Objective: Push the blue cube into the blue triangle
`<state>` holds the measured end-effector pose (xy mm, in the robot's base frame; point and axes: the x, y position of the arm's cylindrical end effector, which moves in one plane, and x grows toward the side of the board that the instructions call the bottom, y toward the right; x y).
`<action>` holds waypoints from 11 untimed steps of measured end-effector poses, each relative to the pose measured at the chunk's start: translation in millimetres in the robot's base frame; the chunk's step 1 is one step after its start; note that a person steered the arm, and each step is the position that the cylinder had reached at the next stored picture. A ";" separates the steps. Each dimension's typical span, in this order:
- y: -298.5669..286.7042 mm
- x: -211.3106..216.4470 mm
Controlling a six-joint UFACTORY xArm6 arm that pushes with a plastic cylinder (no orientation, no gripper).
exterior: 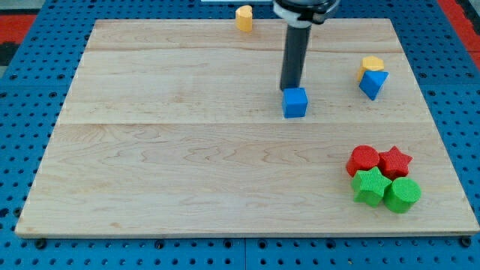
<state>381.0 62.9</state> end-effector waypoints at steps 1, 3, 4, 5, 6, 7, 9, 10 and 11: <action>-25.6 9.2; 13.3 53.1; 14.8 23.6; 22.0 20.9; 3.4 17.2; 8.7 -11.9; 40.6 -32.9; 56.4 -28.3; 28.2 -2.8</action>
<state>378.2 91.2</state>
